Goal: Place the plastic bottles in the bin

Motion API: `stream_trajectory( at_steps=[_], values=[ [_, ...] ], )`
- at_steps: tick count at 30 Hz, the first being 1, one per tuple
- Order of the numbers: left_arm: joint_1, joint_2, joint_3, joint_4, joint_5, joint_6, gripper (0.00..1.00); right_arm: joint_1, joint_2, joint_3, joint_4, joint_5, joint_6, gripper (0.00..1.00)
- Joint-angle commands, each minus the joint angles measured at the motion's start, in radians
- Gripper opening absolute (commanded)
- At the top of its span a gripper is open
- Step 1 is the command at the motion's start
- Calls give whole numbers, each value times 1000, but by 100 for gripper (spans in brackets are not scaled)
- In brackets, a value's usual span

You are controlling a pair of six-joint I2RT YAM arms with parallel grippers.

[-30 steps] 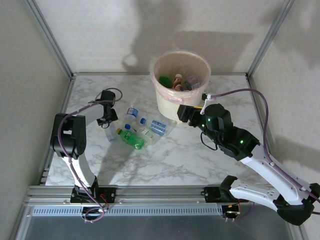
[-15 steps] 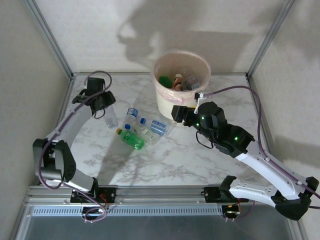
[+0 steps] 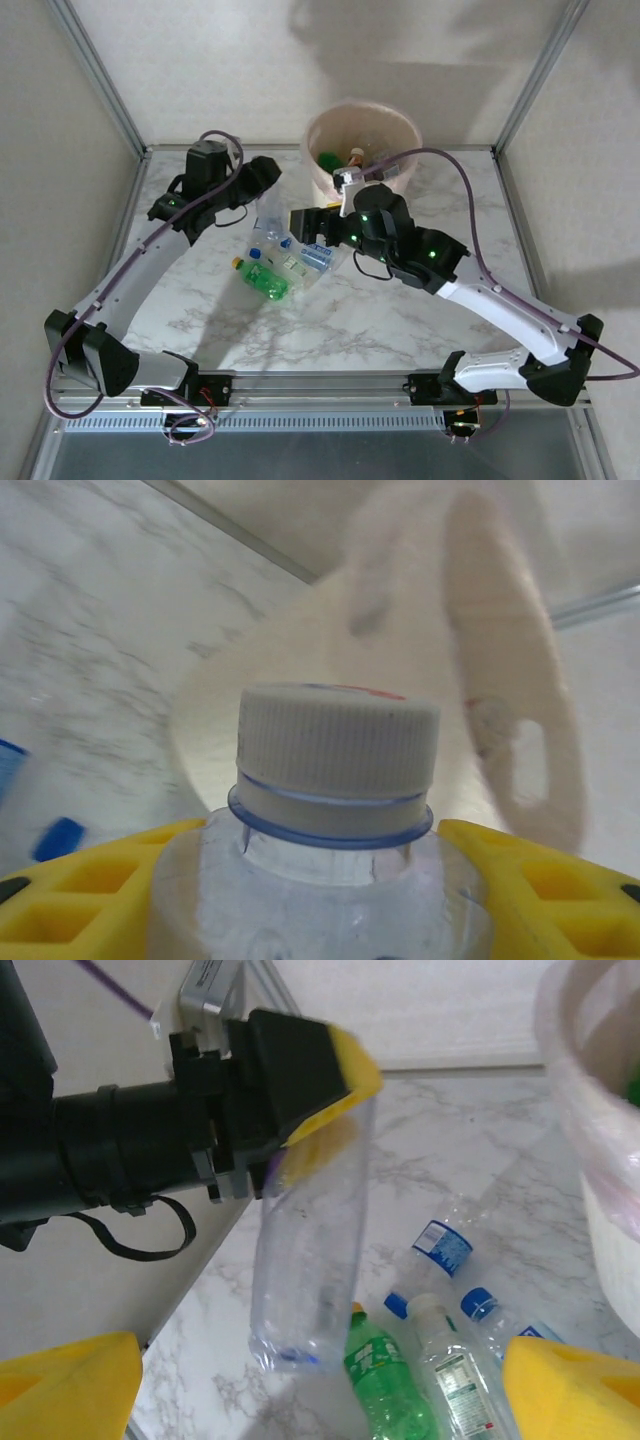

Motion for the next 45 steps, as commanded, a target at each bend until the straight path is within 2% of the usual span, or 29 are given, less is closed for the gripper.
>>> stream_trajectory(
  at_steps=[1,4,9,19,29,31,34,38,45],
  values=[
    [-34,-9,59,86,58,-79,57,4,55,76,-11,-23,1,94],
    [-58,-11,68,110,77,-100,57,5,112,136,-70,9,15,95],
    [-79,-20,51,153,99,-139,57,4,166,188,-92,-9,28,94],
    [-92,-38,35,201,123,-166,57,3,224,229,-116,7,41,81],
    [-92,-38,36,227,131,-173,58,2,185,190,-68,13,44,64],
    [-92,-35,38,227,131,-173,59,3,175,183,-57,11,44,63],
    [-94,-32,47,218,128,-155,69,3,160,173,-37,-3,41,63],
    [-92,-33,123,128,73,-66,98,4,149,174,-42,4,41,60],
    [-78,-37,201,91,21,-21,100,2,136,178,-43,32,38,58]
  ],
)
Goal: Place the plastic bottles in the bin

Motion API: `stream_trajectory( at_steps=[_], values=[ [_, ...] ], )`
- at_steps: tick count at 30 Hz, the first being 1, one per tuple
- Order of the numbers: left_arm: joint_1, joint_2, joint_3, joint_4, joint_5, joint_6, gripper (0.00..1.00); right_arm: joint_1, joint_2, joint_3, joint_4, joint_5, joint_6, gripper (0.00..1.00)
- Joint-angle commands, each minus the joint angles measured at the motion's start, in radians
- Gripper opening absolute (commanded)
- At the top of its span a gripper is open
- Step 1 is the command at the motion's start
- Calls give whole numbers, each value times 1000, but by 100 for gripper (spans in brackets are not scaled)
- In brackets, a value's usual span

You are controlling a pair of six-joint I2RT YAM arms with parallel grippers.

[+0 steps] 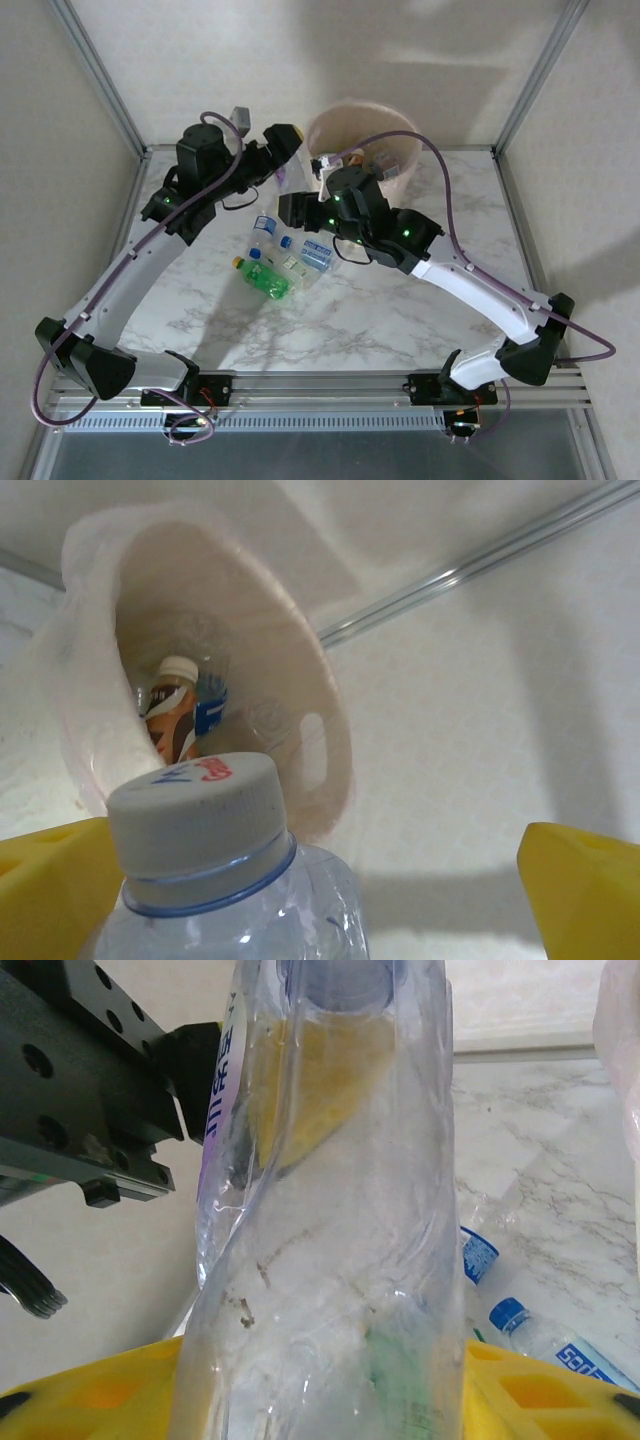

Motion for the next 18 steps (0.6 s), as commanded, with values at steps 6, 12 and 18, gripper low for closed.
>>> stream_trajectory(
  at_steps=[6,12,18],
  values=[
    [58,-38,59,-44,-53,56,100,-27,-46,24,-8,87,-16,57],
    [89,-63,18,-43,-60,57,100,-138,-63,64,-55,119,-42,56],
    [99,-117,-26,-33,-124,96,100,-355,-13,146,-128,115,-113,56]
  ],
)
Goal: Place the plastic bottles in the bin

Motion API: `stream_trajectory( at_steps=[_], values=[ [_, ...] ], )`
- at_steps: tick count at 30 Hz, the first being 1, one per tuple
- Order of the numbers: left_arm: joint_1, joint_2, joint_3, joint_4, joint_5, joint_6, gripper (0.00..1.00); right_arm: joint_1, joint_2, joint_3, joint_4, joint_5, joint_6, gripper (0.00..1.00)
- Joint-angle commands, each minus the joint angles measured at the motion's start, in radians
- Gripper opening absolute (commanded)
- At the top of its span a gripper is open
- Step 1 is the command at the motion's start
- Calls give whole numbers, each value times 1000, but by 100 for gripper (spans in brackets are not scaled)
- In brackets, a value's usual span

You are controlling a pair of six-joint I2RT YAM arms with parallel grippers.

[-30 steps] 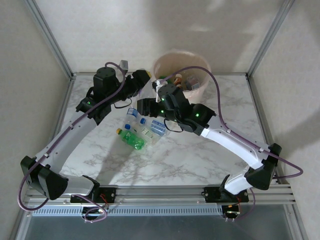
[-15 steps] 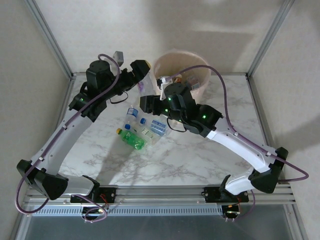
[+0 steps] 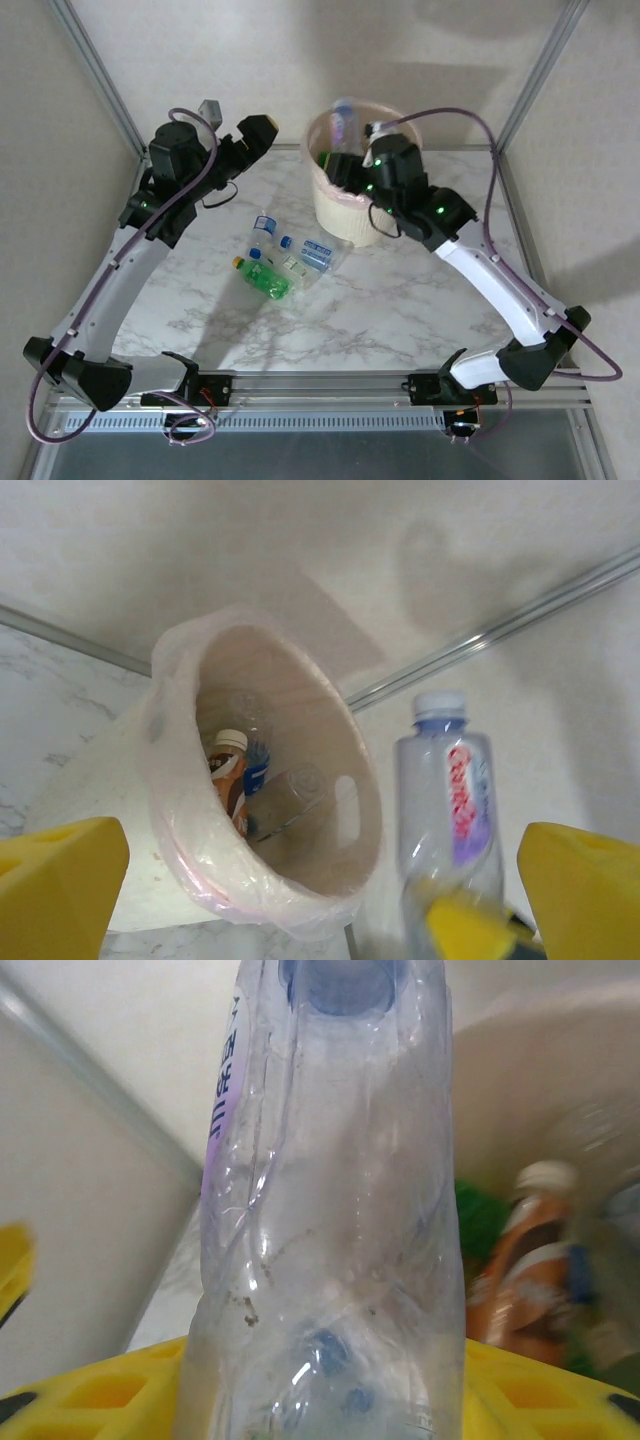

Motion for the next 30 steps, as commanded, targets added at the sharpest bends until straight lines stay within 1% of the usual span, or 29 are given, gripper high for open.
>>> stream_trajectory(
  at_steps=[1,3,5,8,10,12,15,17,20,22,24,30],
  values=[
    [14,-50,-24,1,-70,45,100,-104,26,68,-38,12,-71,56],
    [18,-71,-48,-7,-110,55,100,-160,65,98,-39,-7,-102,56],
    [22,-92,-82,-2,-139,54,100,-195,110,135,-42,-16,-131,56],
    [24,-129,-152,-2,-189,52,100,-225,181,190,-58,-19,-162,58],
    [27,-151,-192,-10,-220,59,100,-228,204,194,-49,-4,-180,65],
    [32,-174,-241,-11,-236,63,99,-234,222,200,-46,16,-192,74],
    [44,-200,-318,-22,-262,34,100,-247,237,230,-65,20,-187,79],
    [63,-203,-354,-37,-234,18,99,-248,235,246,-76,7,-181,81],
    [90,-200,-378,-69,-192,13,99,-242,204,240,-77,-38,-163,81],
    [104,-203,-387,-89,-189,19,100,-217,168,221,-69,-70,-156,80],
    [117,-211,-397,-109,-201,29,100,-169,132,199,-59,-78,-161,80],
    [141,-217,-411,-160,-207,44,100,42,66,163,-61,-19,-173,79]
  ],
)
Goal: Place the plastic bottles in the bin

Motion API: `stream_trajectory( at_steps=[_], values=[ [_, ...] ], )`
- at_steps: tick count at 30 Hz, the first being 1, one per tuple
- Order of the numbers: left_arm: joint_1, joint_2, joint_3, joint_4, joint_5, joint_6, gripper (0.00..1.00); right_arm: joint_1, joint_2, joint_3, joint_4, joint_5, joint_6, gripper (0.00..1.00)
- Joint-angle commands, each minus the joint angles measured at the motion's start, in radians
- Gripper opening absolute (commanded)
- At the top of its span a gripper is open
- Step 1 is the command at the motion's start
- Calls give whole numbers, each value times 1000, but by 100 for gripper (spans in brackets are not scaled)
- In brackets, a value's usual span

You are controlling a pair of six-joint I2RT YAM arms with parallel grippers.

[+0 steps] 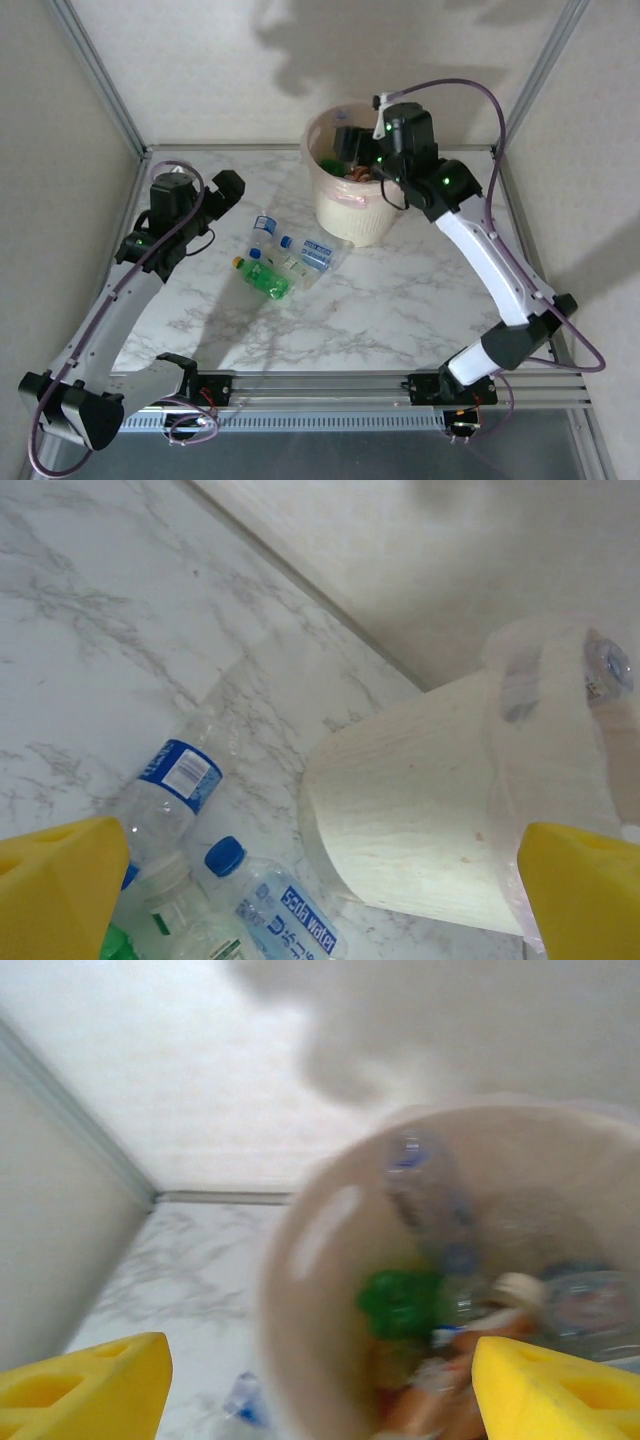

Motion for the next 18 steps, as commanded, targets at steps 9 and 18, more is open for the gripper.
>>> stream_trajectory(
  at_steps=[9,18],
  values=[
    [17,-60,-52,-109,-36,18,100,238,-73,-154,61,19,29,66],
    [22,-92,-158,-151,-67,-18,98,409,2,-347,130,-41,60,71]
  ],
)
